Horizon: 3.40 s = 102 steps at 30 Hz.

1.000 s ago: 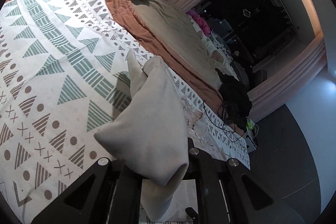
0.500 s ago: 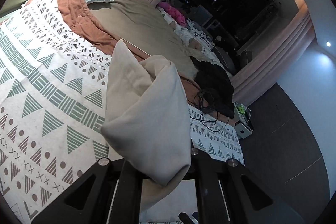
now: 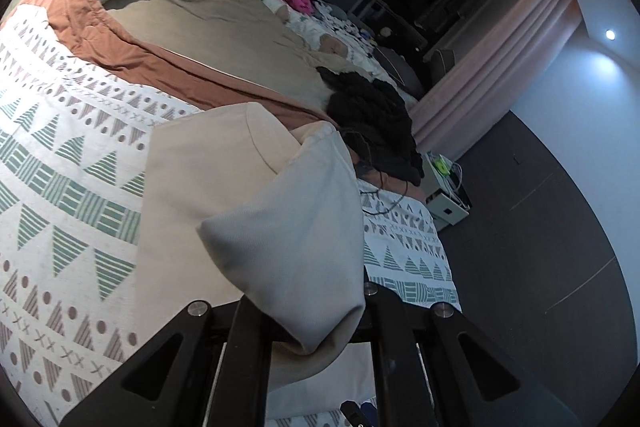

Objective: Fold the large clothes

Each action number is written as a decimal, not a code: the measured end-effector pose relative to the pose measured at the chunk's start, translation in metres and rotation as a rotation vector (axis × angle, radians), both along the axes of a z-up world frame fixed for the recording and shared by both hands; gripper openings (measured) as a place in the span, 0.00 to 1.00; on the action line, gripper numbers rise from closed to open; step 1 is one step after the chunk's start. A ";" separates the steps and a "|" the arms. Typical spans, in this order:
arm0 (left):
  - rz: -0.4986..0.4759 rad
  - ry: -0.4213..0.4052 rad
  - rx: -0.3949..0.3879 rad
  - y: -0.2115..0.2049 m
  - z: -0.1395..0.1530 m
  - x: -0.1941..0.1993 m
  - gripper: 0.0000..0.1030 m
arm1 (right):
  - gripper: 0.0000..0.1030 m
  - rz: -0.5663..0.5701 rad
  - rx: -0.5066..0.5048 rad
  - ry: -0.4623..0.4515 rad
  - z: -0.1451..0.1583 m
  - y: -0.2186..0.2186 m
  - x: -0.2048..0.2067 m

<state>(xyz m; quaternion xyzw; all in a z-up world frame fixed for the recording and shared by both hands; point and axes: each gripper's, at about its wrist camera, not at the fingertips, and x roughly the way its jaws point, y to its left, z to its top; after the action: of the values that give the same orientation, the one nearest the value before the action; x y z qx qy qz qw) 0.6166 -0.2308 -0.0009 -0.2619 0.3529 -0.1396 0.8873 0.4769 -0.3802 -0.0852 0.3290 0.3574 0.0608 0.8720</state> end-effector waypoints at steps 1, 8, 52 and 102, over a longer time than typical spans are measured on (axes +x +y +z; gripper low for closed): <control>-0.013 0.004 0.002 -0.010 -0.002 0.003 0.09 | 0.95 -0.010 0.011 0.001 -0.002 -0.006 -0.001; -0.109 0.046 0.010 -0.076 -0.023 0.018 0.09 | 0.95 -0.094 0.108 0.024 -0.021 -0.061 -0.012; -0.121 0.174 0.150 -0.031 -0.118 -0.045 0.99 | 0.86 -0.096 0.204 -0.053 -0.035 -0.092 -0.015; -0.084 0.300 0.152 0.004 -0.205 -0.049 0.64 | 0.93 -0.153 0.177 0.077 -0.059 -0.087 0.009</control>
<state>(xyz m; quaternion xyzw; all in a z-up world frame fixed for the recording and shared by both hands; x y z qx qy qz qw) 0.5675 -0.2267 -0.2056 -0.1970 0.5017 -0.1091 0.8352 0.4856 -0.4672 -0.1447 0.4333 0.3576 0.0127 0.8272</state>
